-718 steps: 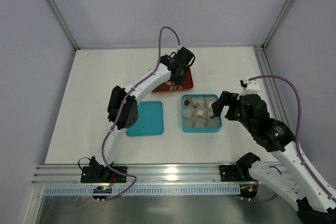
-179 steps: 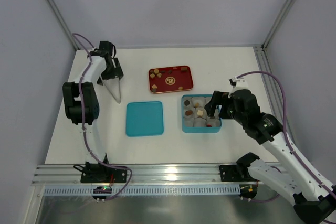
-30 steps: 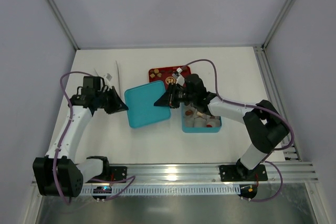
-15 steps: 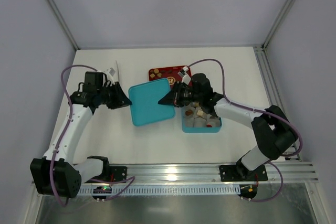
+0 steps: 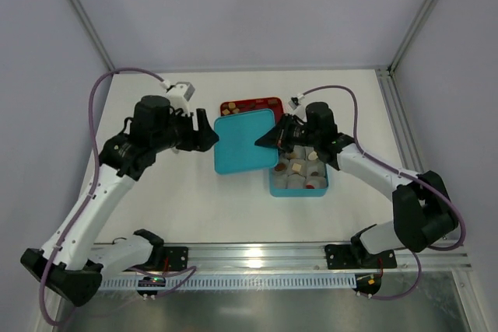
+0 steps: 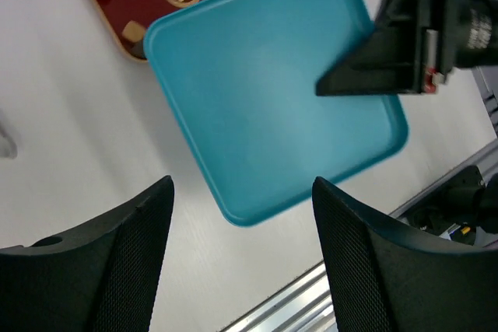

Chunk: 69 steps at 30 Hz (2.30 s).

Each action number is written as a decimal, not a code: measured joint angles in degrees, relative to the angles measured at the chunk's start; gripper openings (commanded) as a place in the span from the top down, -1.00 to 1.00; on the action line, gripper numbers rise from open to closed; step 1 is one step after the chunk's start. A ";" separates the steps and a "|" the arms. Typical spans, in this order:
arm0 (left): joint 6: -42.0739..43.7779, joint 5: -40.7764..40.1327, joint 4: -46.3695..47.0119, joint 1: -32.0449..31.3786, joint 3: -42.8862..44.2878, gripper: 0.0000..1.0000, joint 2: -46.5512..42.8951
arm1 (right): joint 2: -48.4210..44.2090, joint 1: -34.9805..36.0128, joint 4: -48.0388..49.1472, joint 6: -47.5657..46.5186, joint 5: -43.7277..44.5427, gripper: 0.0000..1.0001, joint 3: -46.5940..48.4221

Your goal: Pack the chocolate

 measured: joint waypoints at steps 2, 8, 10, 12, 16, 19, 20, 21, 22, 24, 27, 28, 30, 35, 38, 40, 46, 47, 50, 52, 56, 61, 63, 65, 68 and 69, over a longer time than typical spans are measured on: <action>1.40 -4.17 1.60 -8.00 1.03 -0.46 -1.36 | -0.61 -2.36 -3.56 -0.55 -0.31 0.92 0.48; 9.46 -24.70 8.33 -36.39 1.18 -0.50 -0.85 | -1.38 -8.46 -19.54 -3.98 -0.09 0.92 6.40; 12.87 -30.29 11.30 -42.91 0.98 -0.50 1.29 | -1.60 -9.31 -24.11 -4.90 0.63 0.92 9.18; 16.72 -35.52 15.93 -47.41 -0.31 -0.56 3.69 | -2.05 -9.64 -29.27 -5.86 1.86 0.92 12.50; 25.51 -42.56 24.74 -51.78 -4.92 -0.59 6.60 | -3.98 -9.79 -37.70 -6.21 4.59 0.92 17.86; 30.82 -44.52 29.75 -53.46 -6.99 -0.60 8.24 | -4.90 -9.88 -42.60 -6.25 6.40 0.92 20.65; 32.89 -45.07 31.61 -53.88 -7.69 -0.61 8.68 | -5.01 -9.88 -44.02 -6.19 6.95 0.92 21.38; 34.99 -45.46 34.71 -54.23 -9.07 -0.62 8.81 | -5.01 -9.92 -45.48 -6.12 7.41 0.92 22.12; 36.98 -45.90 37.33 -54.47 -10.49 -0.62 8.76 | -5.01 -9.94 -47.10 -6.01 7.93 0.92 22.82; 40.41 -46.29 41.70 -54.73 -12.96 -0.62 8.76 | -5.01 -10.03 -49.29 -5.81 8.59 0.92 23.41; 44.33 -46.69 45.16 -54.75 -14.84 -0.61 9.05 | -5.01 -10.12 -52.00 -5.40 9.62 0.92 23.89; 45.46 -46.93 46.34 -54.75 -14.97 -0.61 9.38 | -5.01 -10.12 -52.85 -5.09 9.88 0.92 24.02; 48.04 -47.36 49.48 -54.77 -15.32 -0.61 10.10 | -5.01 -10.12 -54.18 -4.39 10.16 0.92 24.35; 52.39 -48.00 54.36 -54.77 -15.67 -0.57 12.81 | -5.07 -10.12 -57.59 -2.95 11.61 0.92 26.71; 53.94 -48.00 55.28 -54.77 -15.67 -0.55 14.95 | -5.14 -10.12 -58.51 -2.10 12.26 0.92 28.30; 55.23 -48.46 56.50 -54.77 -15.67 -0.51 16.46 | -5.33 -10.12 -58.84 -1.40 12.57 0.92 29.07; 59.67 -51.28 61.53 -54.75 -15.67 -0.46 19.76 | -6.78 -9.84 -60.02 0.09 13.25 0.92 29.29; 60.26 -51.74 62.42 -54.75 -15.67 -0.43 20.24 | -7.08 -9.73 -60.17 0.31 13.27 0.92 29.29; 62.58 -53.02 64.70 -54.66 -15.65 -0.36 21.70 | -7.91 -9.44 -60.26 0.76 13.44 0.92 29.29; 63.76 -53.75 65.79 -54.36 -15.65 -0.29 22.32 | -8.22 -9.31 -60.39 0.98 13.46 0.92 29.27; 65.48 -54.77 68.35 -53.94 -15.65 -0.08 22.45 | -8.39 -9.20 -60.43 1.44 13.44 0.92 29.16; 67.04 -55.32 70.82 -53.20 -15.65 0.18 22.45 | -8.63 -8.96 -60.15 1.84 13.40 0.92 27.74; 67.34 -55.23 71.04 -53.00 -15.65 0.36 22.45 | -8.76 -8.85 -59.95 2.21 13.29 0.92 27.23; 67.73 -54.95 70.99 -52.98 -15.65 0.50 22.47 | -8.90 -8.83 -59.43 2.75 12.90 0.92 27.06; 68.46 -54.60 70.99 -52.96 -15.65 0.70 22.47 | -9.27 -8.83 -58.84 3.23 12.57 0.92 27.06; 68.76 -54.34 70.88 -52.96 -15.65 0.75 22.47 | -9.40 -8.83 -58.58 3.43 12.52 0.92 27.06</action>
